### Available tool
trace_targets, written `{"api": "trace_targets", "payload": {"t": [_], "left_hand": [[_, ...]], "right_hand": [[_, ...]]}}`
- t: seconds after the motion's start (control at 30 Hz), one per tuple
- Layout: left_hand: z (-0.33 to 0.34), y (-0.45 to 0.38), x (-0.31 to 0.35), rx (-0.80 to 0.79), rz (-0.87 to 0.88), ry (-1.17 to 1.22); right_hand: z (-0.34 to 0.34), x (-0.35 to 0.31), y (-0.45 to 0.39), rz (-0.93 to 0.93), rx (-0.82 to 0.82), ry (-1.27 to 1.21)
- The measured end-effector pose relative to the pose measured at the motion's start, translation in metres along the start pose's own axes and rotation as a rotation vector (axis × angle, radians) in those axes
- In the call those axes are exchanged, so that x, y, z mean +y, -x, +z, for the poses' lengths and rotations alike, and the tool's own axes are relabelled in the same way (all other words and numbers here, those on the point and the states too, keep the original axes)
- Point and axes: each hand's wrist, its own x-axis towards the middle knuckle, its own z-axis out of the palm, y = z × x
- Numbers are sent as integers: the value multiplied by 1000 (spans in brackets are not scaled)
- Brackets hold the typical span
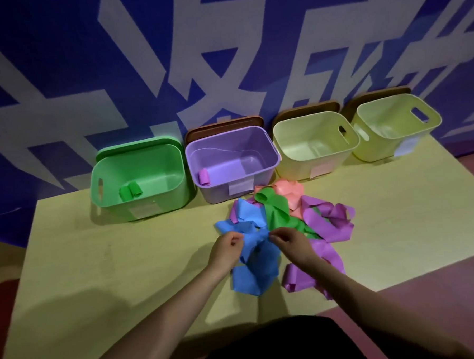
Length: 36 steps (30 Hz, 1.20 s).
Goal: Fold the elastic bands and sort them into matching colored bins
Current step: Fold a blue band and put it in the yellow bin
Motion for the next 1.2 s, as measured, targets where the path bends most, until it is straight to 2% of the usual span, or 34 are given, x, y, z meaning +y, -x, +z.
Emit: {"api": "trace_targets", "payload": {"t": [0.1,0.27,0.47,0.67,0.97,1.07,1.2], "left_hand": [[13,-9,1,103,25,-163],[31,-22,6,72,78,-370],[35,-30,-1,88,72,-496],[43,-25,-8,162,90,-409],[49,-21,-19,249,219,-412],[46,-14,-7,293,271,-246],[27,2,45,349,160,279]], "right_hand": [[5,7,-9,17,-76,81],[-1,15,-32,52,-192,204],[-6,30,-53,54,-309,158],[-8,33,-65,64,-386,60],[-24,39,-59,181,-338,-66],[-26,29,-53,143,-309,-120],[-31,-12,-37,15,-324,-324]]}}
